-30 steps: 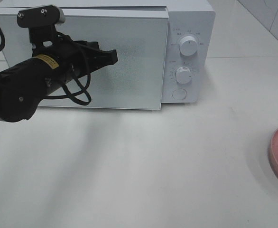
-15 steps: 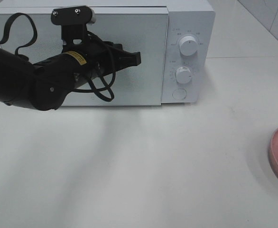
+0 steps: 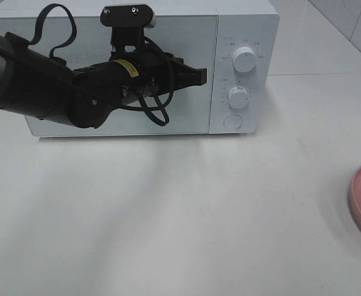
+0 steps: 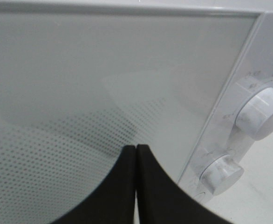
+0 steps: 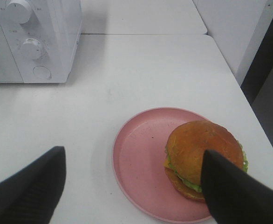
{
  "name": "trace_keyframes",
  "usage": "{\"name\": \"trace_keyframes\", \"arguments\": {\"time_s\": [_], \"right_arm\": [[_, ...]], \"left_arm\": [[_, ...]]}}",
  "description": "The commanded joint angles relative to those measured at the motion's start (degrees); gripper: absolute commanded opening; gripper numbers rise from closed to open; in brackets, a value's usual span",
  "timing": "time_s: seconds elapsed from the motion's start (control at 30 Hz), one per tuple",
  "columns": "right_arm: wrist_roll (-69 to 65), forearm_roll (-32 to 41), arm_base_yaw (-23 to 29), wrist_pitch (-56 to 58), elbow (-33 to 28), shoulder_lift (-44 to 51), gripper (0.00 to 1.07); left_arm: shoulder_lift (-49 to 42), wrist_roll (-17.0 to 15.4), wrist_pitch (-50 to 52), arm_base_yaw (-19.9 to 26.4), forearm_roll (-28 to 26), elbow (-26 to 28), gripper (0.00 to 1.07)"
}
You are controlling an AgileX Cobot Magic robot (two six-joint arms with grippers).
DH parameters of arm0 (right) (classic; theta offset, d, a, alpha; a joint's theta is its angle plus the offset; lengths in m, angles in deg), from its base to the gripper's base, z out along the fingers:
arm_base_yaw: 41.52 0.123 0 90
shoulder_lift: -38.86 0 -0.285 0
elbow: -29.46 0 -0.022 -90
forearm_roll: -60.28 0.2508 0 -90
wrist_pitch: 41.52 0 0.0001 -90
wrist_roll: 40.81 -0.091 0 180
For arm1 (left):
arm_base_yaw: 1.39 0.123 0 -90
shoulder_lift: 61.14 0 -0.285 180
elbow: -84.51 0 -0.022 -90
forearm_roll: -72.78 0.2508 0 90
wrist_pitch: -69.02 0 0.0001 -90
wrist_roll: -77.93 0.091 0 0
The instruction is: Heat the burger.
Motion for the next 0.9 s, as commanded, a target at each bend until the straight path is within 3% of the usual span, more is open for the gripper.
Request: {"name": "trace_keyframes", "arguments": {"time_s": [0.03,0.37,0.4,0.43,0.47,0.5,0.53,0.57,0.6,0.63,0.7,0.8,0.9], "right_arm": [[0.9,-0.1,-0.3,0.0,-0.1,1.4,0.75],[0.9,-0.1,-0.3,0.0,-0.1,1.4,0.75],[0.9,-0.1,-0.3,0.0,-0.1,1.4,0.75],[0.9,-0.1,-0.3,0.0,-0.1,1.4,0.75],[0.9,-0.1,-0.3,0.0,-0.1,1.4,0.75],[0.9,-0.1,-0.3,0.0,-0.1,1.4,0.75],[0.9,-0.1,-0.3,0.0,-0.1,1.4,0.75],[0.9,-0.1,-0.3,0.0,-0.1,1.4,0.75],[0.9,-0.1,-0.3,0.0,-0.1,1.4,0.75],[0.9,-0.1,-0.3,0.0,-0.1,1.4,0.75],[0.9,-0.1,-0.3,0.0,-0.1,1.4,0.75],[0.9,-0.1,-0.3,0.0,-0.1,1.4,0.75],[0.9,-0.1,-0.3,0.0,-0.1,1.4,0.75]], "left_arm": [[-4.8,0.0,-2.3,-0.2,-1.7,-3.3,0.00],[-16.7,0.0,-13.8,-1.8,-1.1,-16.1,0.00],[-19.4,0.0,-18.0,-1.8,-0.6,-18.2,0.14],[-19.4,0.0,-18.0,-1.8,-0.6,-18.2,0.14],[-21.8,0.0,-22.1,-1.8,0.4,-19.9,0.38],[-23.1,0.0,-23.7,-1.8,0.5,-20.7,0.56],[-23.1,0.0,-23.7,-1.8,0.5,-20.7,0.56],[-24.9,0.3,-27.6,-1.7,0.6,-21.9,0.89],[-25.7,0.3,-29.7,-1.6,0.6,-22.1,1.00],[-25.7,0.3,-29.7,-1.6,0.6,-22.1,1.00],[-29.2,0.3,-39.9,-1.6,2.2,-22.2,0.99],[-30.0,0.3,-42.6,-1.6,3.1,-22.2,0.99],[-34.1,0.3,-53.8,-1.6,7.2,-22.2,0.99]]}}
